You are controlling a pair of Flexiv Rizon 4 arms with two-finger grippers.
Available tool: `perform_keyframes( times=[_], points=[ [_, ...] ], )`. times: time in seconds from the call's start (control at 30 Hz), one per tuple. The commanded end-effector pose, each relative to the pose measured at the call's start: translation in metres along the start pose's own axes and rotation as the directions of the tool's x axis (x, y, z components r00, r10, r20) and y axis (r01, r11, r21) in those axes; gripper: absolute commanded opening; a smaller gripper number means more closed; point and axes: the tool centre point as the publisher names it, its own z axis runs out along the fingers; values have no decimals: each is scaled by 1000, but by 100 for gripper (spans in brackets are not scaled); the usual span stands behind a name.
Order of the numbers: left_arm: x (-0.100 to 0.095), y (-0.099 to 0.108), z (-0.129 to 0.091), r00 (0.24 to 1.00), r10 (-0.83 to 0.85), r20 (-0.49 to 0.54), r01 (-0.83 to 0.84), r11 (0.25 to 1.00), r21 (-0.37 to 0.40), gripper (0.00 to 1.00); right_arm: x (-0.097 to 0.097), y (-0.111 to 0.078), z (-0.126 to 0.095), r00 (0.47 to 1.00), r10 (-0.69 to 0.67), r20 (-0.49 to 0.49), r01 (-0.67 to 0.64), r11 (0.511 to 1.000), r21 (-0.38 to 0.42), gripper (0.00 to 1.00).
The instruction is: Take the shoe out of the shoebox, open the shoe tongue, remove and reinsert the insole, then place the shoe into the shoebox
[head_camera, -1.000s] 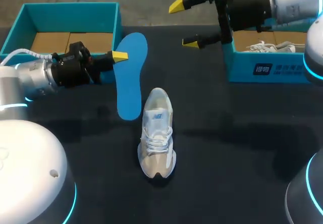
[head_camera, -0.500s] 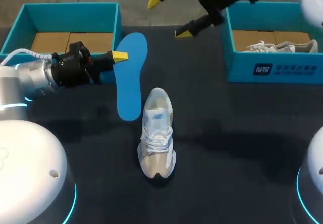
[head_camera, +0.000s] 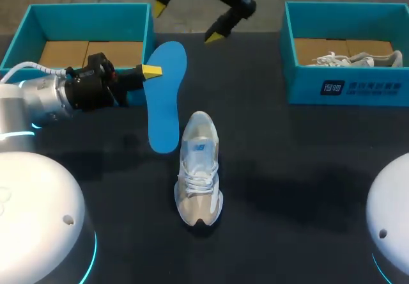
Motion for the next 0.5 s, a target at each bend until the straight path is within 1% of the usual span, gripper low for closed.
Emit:
perform_keyframes(
  times=[0.03,0.1,0.23,0.3,0.33,0.4,0.47,0.5],
  points=[
    [0,2,0,1000,1,2,-1,1000,3,0,14,6,18,950,-6,313,3,1000,12,100],
    [0,2,0,1000,1,2,-1,1000,3,0,20,6,27,938,-21,345,15,1000,20,100],
    [0,2,0,1000,1,2,-1,1000,3,0,29,7,35,928,-47,369,42,999,21,100],
    [0,2,0,1000,1,2,-1,1000,3,0,33,6,38,915,-48,401,43,999,21,100],
    [0,2,0,1000,1,2,-1,1000,3,0,35,6,40,916,-48,397,43,999,20,100],
    [0,2,0,1000,1,2,-1,1000,3,0,38,4,42,899,-39,436,42,999,3,100],
    [0,2,0,1000,1,2,-1,1000,3,0,40,2,44,903,-29,429,44,999,-25,100],
    [0,2,0,1000,1,2,-1,1000,3,0,42,1,45,891,-19,454,41,998,-40,100]
  ],
)
